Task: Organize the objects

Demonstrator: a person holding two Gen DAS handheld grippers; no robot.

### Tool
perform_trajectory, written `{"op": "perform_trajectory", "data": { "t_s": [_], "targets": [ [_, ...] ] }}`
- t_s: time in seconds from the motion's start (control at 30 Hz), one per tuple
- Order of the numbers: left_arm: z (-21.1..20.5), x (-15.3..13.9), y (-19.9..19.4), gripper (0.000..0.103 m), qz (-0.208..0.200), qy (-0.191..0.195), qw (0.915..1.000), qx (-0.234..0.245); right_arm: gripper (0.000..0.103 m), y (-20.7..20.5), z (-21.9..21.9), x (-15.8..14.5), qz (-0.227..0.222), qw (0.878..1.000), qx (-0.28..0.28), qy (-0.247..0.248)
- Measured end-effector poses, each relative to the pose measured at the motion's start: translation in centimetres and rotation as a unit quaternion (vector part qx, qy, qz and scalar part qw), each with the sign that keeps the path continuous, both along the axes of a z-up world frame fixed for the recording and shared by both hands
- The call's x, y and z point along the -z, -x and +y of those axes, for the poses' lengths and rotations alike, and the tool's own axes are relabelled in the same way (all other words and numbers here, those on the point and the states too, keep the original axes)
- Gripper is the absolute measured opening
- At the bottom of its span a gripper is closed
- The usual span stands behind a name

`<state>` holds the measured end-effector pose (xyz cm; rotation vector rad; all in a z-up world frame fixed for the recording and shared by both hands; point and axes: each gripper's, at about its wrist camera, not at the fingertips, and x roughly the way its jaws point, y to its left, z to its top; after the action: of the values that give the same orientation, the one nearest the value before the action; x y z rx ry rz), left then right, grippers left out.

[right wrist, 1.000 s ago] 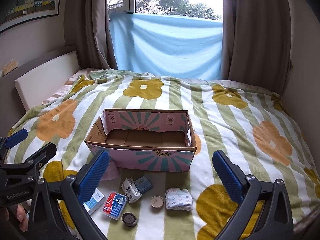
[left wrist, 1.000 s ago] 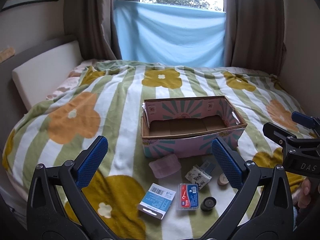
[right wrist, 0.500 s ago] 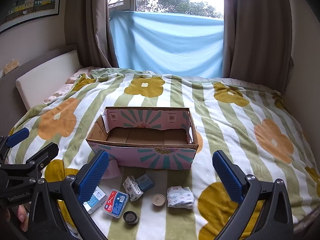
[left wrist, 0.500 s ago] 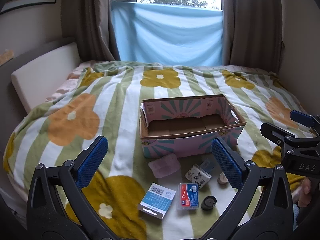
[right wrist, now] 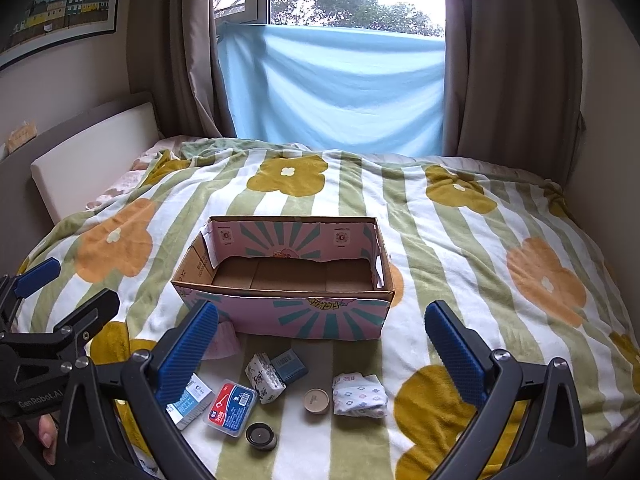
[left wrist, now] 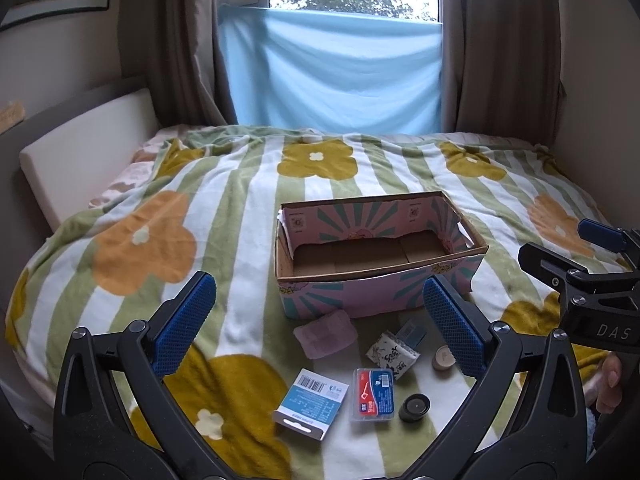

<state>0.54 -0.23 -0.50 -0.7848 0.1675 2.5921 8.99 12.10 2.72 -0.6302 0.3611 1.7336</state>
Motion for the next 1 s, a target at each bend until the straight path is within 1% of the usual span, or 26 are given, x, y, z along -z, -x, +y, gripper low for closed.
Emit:
{"op": "perform_trajectory", "data": {
  "t_s": [0.37, 0.47, 0.57, 0.73, 0.87, 1.0],
  "targets": [
    [-0.1, 0.1, 0.1, 0.103, -0.001, 0.000, 1.0000, 0.006, 0.102, 0.0, 0.0, 0.0, -0.001, 1.000, 0.004, 0.000],
    [-0.1, 0.0, 0.0, 0.103, 0.004, 0.000, 1.0000, 0.009, 0.102, -0.1, 0.1, -0.1, -0.001, 1.000, 0.005, 0.000],
    [-0.2, -0.1, 0.0, 0.103, 0.004, -0.005, 0.9999, 0.014, 0.102, -0.2, 0.2, -0.3, -0.002, 1.000, 0.006, -0.002],
    [-0.5, 0.1, 0.3, 0.103, -0.014, -0.026, 0.9993, 0.022, 0.102, -0.3, 0.3, -0.5, -0.005, 1.000, 0.013, -0.005],
    [-1.0, -0.1, 0.7, 0.103, -0.021, -0.027, 0.9992, 0.023, 0.102, -0.3, 0.2, -0.4, -0.006, 1.000, 0.016, -0.005],
    [-2.0, -0.9, 1.0, 0.103, -0.017, -0.037, 0.9989, 0.024, 0.102, -0.5, 0.3, -0.5, -0.003, 1.000, 0.020, -0.007]
  ]
}}
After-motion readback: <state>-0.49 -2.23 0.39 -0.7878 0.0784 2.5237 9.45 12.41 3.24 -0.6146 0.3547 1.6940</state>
